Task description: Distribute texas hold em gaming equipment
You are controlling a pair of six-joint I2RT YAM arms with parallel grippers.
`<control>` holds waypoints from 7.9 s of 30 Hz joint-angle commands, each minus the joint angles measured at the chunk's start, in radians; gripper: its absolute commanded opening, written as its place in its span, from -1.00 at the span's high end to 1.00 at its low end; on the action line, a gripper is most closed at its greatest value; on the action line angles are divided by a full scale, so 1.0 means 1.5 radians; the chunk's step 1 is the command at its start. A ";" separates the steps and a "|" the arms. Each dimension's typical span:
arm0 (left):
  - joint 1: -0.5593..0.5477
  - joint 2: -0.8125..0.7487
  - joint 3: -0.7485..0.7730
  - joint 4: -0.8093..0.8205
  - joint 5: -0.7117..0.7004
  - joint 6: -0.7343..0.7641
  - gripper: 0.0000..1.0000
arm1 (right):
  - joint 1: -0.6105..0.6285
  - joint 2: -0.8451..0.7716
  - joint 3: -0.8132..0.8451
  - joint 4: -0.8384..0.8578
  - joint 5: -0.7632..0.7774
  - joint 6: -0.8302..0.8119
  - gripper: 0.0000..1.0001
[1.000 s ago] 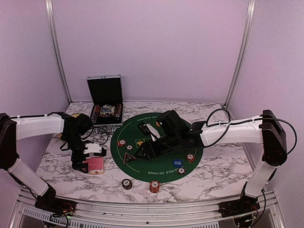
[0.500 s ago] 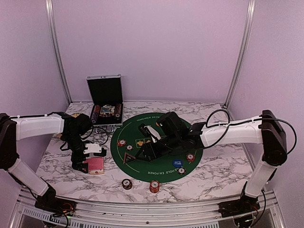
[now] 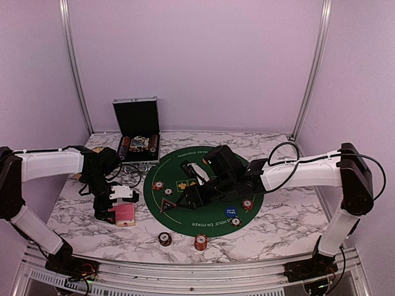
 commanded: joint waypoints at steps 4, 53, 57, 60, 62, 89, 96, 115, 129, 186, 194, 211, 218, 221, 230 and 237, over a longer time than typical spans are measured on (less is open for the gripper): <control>-0.002 -0.002 -0.021 0.005 0.005 0.017 -0.98 | -0.005 -0.020 -0.001 0.003 0.007 0.004 -0.08; 0.017 0.024 -0.053 0.066 -0.006 0.052 -0.98 | -0.009 -0.025 -0.001 -0.002 0.007 0.008 0.01; 0.017 0.021 -0.056 0.067 -0.003 0.057 -0.98 | -0.011 -0.025 -0.002 0.000 0.005 0.009 0.02; 0.017 0.026 -0.058 0.068 -0.003 0.061 -0.98 | -0.013 -0.024 -0.003 0.000 0.001 0.009 0.03; 0.017 0.029 -0.061 0.073 -0.007 0.064 -0.98 | -0.015 -0.025 -0.002 0.000 0.000 0.010 0.04; 0.017 0.021 -0.089 0.120 -0.006 0.072 -0.82 | -0.024 -0.028 -0.022 0.020 -0.011 0.020 0.16; 0.017 0.004 -0.090 0.121 -0.005 0.068 -0.50 | -0.024 -0.023 -0.023 0.025 -0.014 0.022 0.18; 0.017 -0.022 -0.095 0.121 0.001 0.047 0.06 | -0.038 -0.009 -0.027 0.057 -0.043 0.033 0.22; 0.017 -0.045 -0.099 0.129 0.018 0.018 0.51 | -0.048 0.014 -0.015 0.094 -0.081 0.056 0.23; -0.057 -0.036 0.147 0.074 0.086 -0.121 0.74 | -0.049 0.352 0.236 0.595 -0.336 0.476 -0.31; -0.066 -0.036 0.144 0.072 0.082 -0.116 0.74 | -0.043 0.390 0.272 0.614 -0.344 0.505 -0.08; -0.089 -0.038 0.144 0.068 0.060 -0.125 -0.98 | -0.043 0.396 0.257 0.640 -0.337 0.533 1.00; -0.120 -0.010 0.187 0.042 -0.003 -0.078 -0.98 | -0.043 0.393 0.266 0.628 -0.340 0.535 1.00; -0.131 0.016 0.220 0.043 -0.025 -0.067 -0.98 | -0.041 0.387 0.266 0.626 -0.338 0.536 1.00; -0.146 0.036 0.226 0.023 -0.025 -0.031 -0.98 | -0.042 0.368 0.259 0.608 -0.332 0.536 1.00; -0.146 0.045 0.226 0.046 -0.044 -0.016 -0.98 | -0.044 0.374 0.251 0.633 -0.332 0.571 1.00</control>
